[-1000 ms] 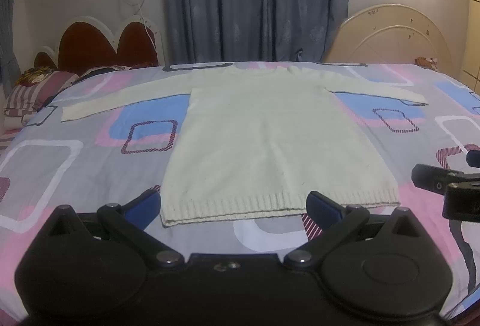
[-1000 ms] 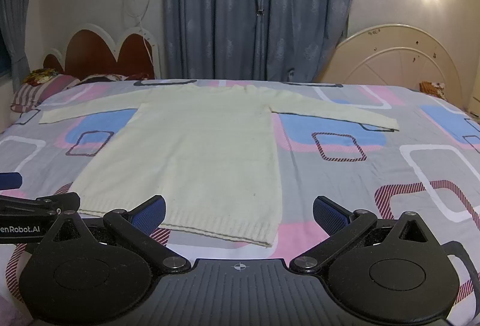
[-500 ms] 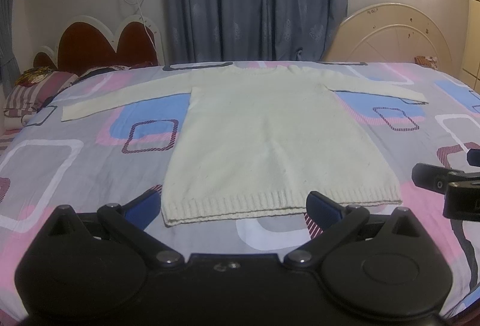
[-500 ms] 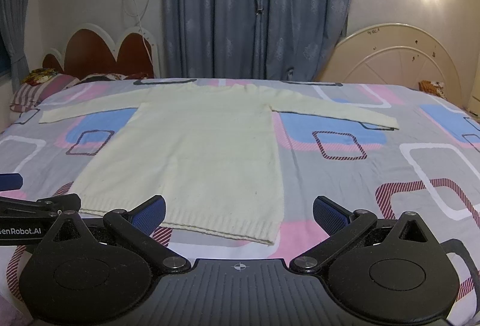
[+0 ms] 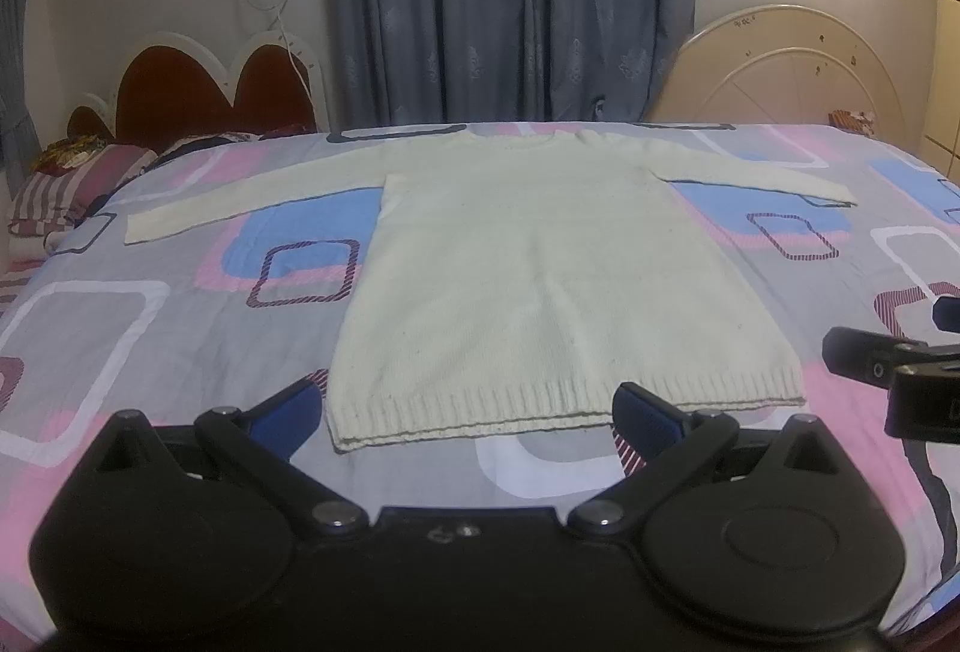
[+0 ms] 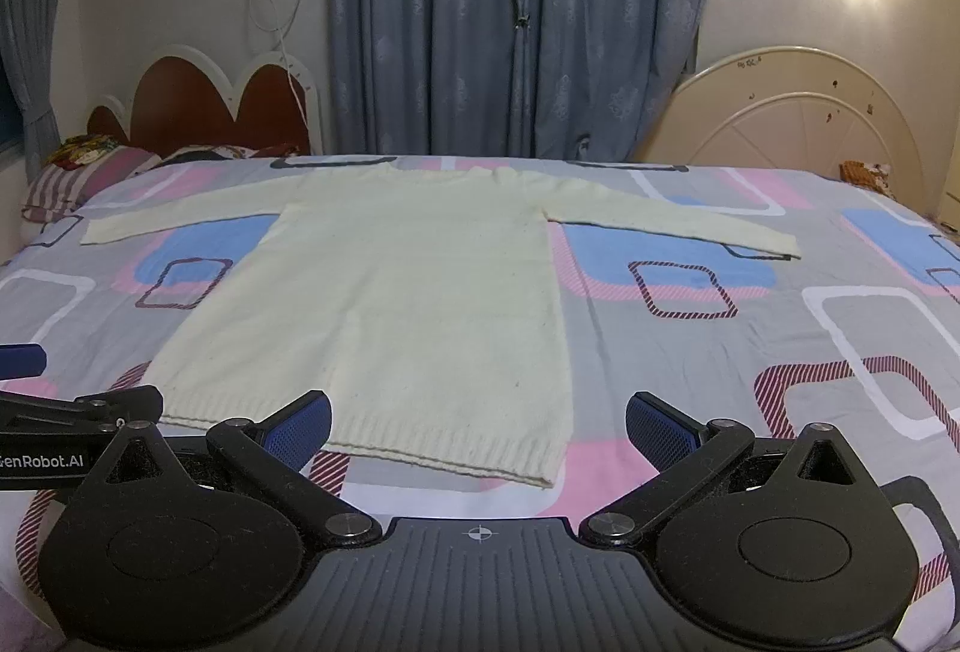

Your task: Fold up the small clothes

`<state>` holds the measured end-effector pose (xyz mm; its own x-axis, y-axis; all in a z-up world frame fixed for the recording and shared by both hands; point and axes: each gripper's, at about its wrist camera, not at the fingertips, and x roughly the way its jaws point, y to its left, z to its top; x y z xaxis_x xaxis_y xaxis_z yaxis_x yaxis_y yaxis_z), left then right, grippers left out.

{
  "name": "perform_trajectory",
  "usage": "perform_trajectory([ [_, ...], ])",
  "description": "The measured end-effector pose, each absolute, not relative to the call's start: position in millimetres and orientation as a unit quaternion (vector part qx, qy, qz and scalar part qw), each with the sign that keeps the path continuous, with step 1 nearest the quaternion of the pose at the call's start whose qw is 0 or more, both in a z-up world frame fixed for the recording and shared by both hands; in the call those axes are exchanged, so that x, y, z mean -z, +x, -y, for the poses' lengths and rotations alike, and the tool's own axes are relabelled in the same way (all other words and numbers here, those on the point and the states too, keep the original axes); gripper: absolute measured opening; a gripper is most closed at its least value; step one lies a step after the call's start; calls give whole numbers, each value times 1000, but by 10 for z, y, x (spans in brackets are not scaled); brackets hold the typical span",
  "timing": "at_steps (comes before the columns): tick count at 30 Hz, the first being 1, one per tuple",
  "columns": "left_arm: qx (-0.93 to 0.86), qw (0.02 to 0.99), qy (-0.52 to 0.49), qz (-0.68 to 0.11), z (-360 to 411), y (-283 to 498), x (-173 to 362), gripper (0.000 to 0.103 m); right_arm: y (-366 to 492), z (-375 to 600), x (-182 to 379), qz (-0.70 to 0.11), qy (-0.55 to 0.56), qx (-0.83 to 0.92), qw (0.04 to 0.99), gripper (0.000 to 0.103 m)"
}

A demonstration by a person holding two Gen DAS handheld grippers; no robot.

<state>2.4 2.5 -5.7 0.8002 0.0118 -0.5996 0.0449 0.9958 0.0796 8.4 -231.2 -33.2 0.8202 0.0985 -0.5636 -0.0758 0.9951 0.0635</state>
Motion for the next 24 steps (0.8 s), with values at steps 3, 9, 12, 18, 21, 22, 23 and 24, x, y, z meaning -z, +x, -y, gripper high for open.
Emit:
perform_trajectory([
  [3, 8, 948, 45, -316, -25, 26, 56, 103, 88, 2311, 333, -296, 19, -46, 954, 103],
  [9, 9, 947, 46, -317, -38, 20, 51, 103, 89, 2309, 332, -297, 19, -45, 954, 103],
  [12, 9, 947, 46, -317, -36, 20, 51, 103, 88, 2307, 331, -296, 19, -45, 954, 103],
  [18, 9, 947, 48, -318, -51, 25, 46, 103, 83, 2298, 332, -298, 18, -46, 953, 103],
  [21, 6, 946, 47, -319, -43, 36, 43, 103, 84, 2295, 332, -297, 18, -46, 953, 103],
  [22, 5, 946, 47, -320, -41, 38, 44, 103, 85, 2288, 335, -298, 17, -46, 953, 103],
  [23, 4, 946, 48, -319, -31, 44, 45, 103, 83, 2286, 336, -298, 18, -46, 953, 103],
  [24, 5, 946, 48, -319, -33, 46, 43, 103, 82, 2284, 335, -298, 18, -46, 953, 103],
])
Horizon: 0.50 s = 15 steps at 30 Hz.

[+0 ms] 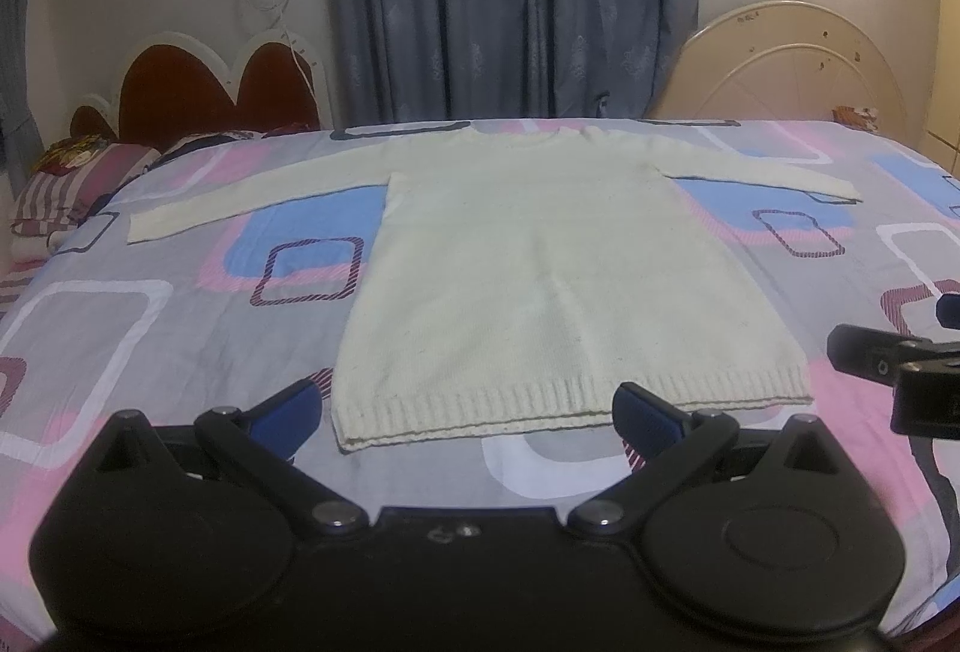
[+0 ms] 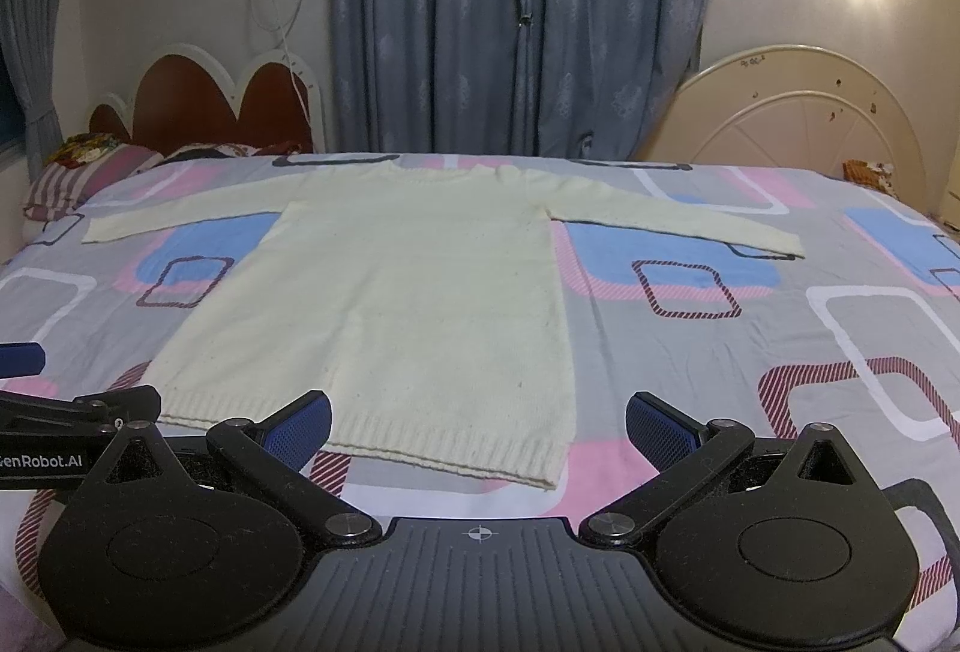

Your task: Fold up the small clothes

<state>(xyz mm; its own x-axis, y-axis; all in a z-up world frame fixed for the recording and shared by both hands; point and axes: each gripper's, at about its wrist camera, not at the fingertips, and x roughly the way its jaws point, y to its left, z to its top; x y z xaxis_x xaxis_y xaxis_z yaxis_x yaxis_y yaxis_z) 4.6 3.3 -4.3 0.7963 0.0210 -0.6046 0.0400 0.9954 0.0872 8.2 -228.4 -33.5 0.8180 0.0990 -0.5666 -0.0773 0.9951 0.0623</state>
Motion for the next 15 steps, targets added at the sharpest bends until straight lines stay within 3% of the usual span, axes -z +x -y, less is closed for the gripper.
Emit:
perform_trajectory([
  [15, 3, 946, 49, -321, -11, 61, 62, 103, 96, 2274, 367, -299, 18, -46, 953, 103],
])
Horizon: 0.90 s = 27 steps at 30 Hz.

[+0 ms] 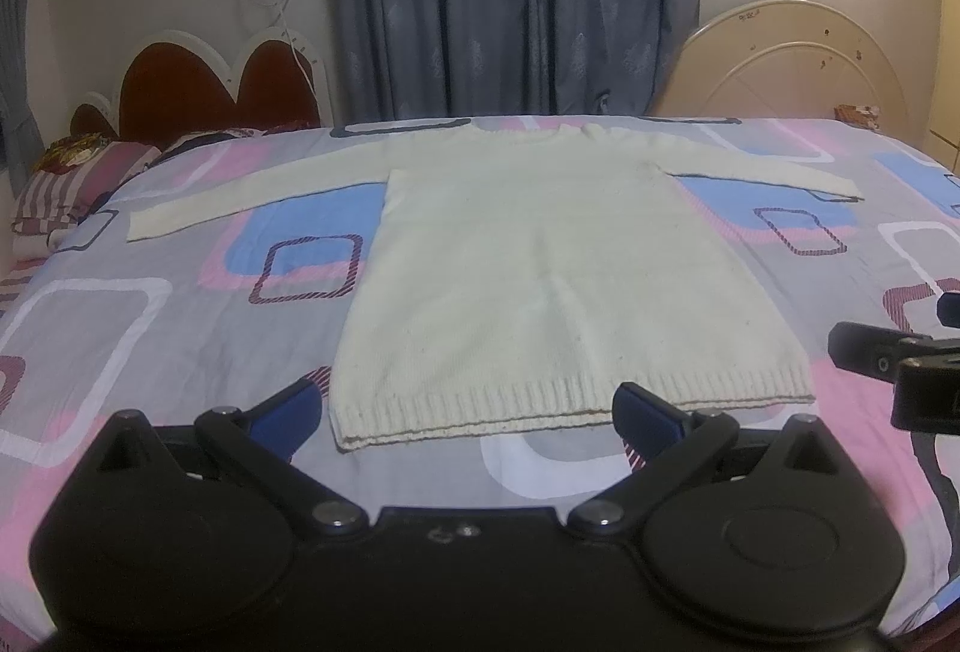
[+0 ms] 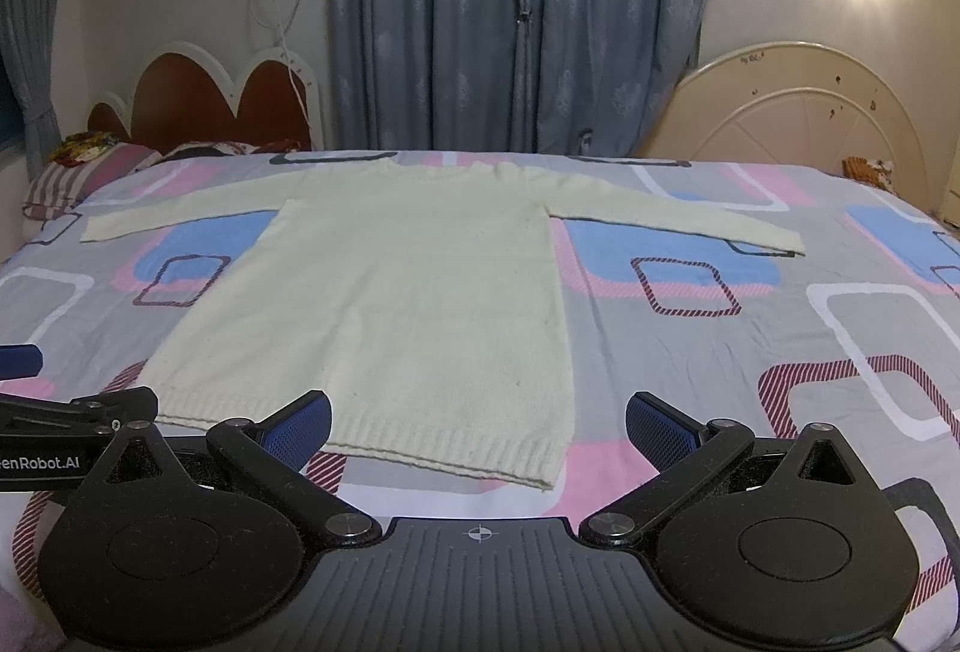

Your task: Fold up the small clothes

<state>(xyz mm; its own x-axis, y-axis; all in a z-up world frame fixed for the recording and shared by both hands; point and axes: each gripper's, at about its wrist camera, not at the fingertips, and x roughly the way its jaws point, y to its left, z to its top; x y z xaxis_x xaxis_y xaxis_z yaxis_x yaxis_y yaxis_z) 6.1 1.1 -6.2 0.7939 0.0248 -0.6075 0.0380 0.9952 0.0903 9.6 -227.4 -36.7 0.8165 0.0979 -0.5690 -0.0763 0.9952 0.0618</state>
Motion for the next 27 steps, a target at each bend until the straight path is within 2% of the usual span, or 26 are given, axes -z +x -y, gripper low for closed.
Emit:
perform_trajectory([
  [14, 61, 940, 7, -337, -60, 318, 77, 103, 223, 2485, 345, -286, 37, -20, 957, 103],
  [27, 71, 939, 0, -335, -16, 1135, 55, 102, 864, 3103, 187, -257, 73, 37, 963, 102],
])
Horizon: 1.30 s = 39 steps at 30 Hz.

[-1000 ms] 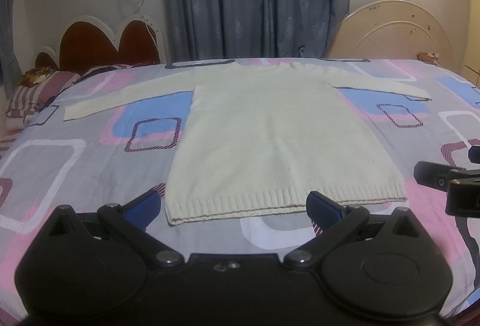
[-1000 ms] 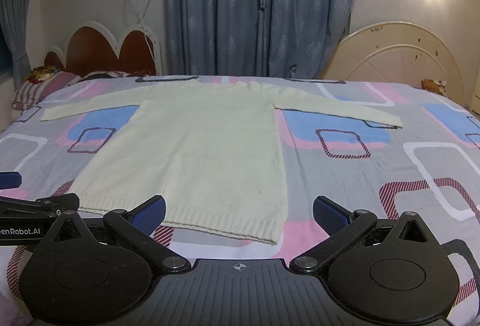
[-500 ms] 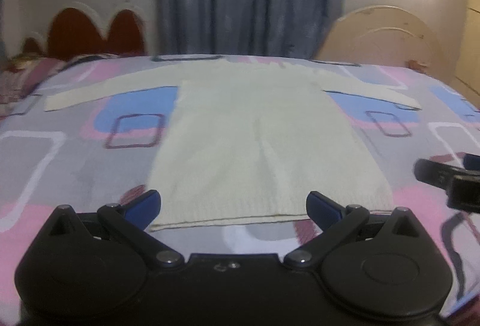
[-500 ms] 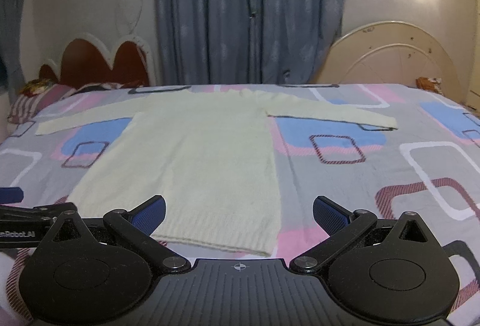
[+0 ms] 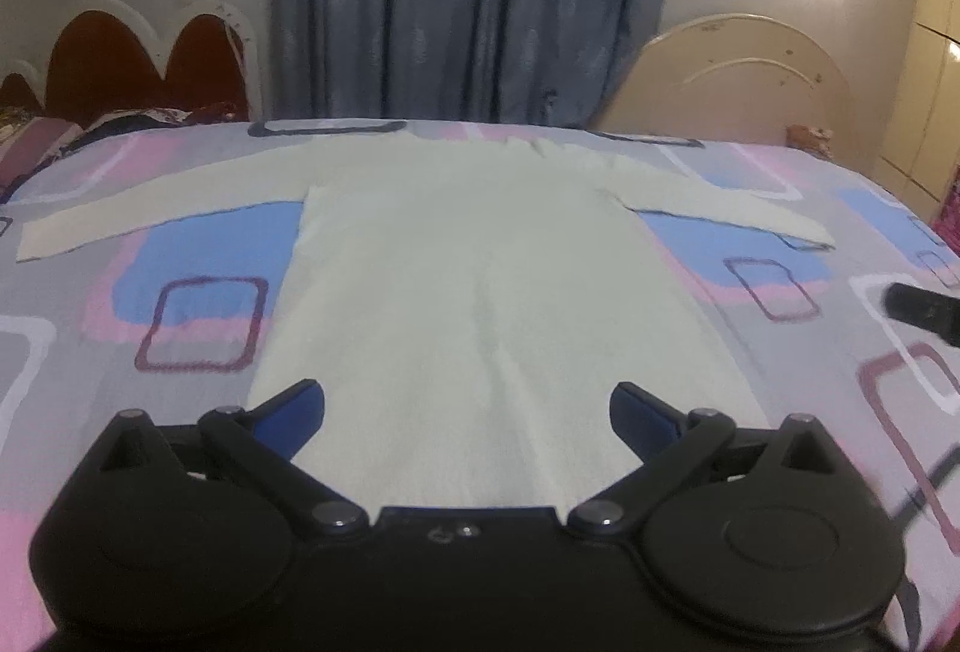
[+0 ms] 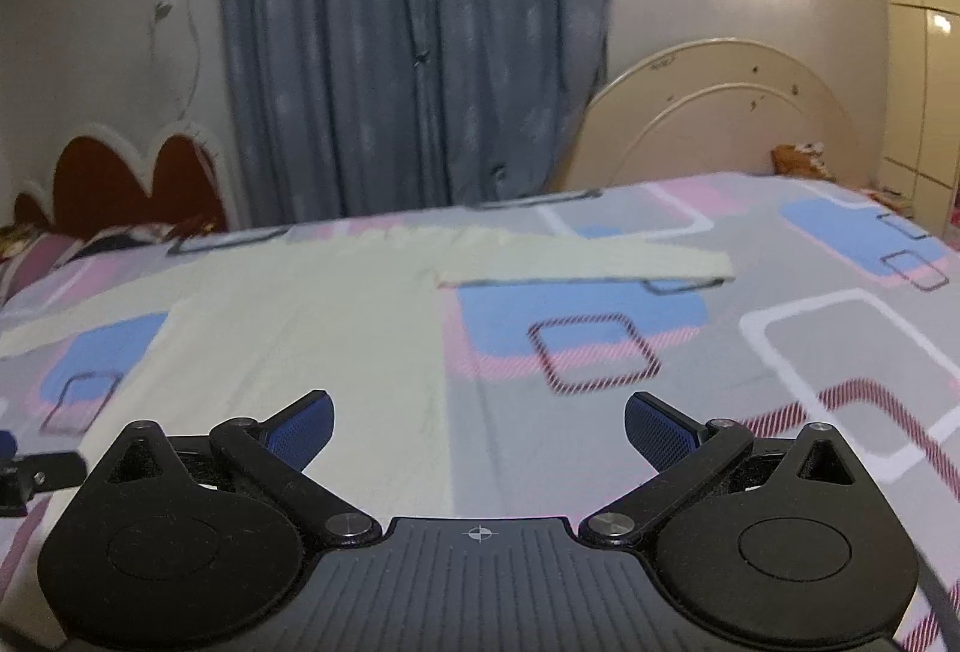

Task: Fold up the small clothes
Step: 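Grasp the sweater sleeve cuff with the right gripper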

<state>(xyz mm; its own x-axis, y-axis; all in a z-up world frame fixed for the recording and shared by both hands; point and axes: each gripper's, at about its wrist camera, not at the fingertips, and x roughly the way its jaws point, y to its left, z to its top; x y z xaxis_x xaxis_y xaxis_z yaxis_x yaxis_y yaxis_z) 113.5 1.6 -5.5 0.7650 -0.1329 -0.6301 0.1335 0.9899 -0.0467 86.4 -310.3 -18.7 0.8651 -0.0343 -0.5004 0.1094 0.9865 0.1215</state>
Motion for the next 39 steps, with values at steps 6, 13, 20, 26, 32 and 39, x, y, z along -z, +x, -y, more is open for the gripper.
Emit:
perform_trajectory([
  [6, 42, 950, 15, -311, -101, 1605, 14, 84, 1293, 3382, 170, -251, 79, 58, 963, 102],
  [13, -17, 966, 44, -255, -165, 2177, -11, 98, 1896, 3823, 175, -216, 110, 94, 965, 63],
  [20, -24, 960, 57, -274, -100, 2741, 267, 96, 2781, 4597, 496, -232, 168, 132, 949, 29],
  [26, -3, 946, 25, -322, -145, 3222, 546, 101, 3278, 5358, 989, -256, 233, 193, 918, 27],
  [32, -4, 940, 5, -341, -201, 3555, 746, 101, 3479, 5850, 1296, -268, 285, 216, 895, 28],
  [39, -2, 938, 11, -347, -163, 3678, 871, 98, 3486, 6243, 1515, -270, 358, 224, 865, 28],
])
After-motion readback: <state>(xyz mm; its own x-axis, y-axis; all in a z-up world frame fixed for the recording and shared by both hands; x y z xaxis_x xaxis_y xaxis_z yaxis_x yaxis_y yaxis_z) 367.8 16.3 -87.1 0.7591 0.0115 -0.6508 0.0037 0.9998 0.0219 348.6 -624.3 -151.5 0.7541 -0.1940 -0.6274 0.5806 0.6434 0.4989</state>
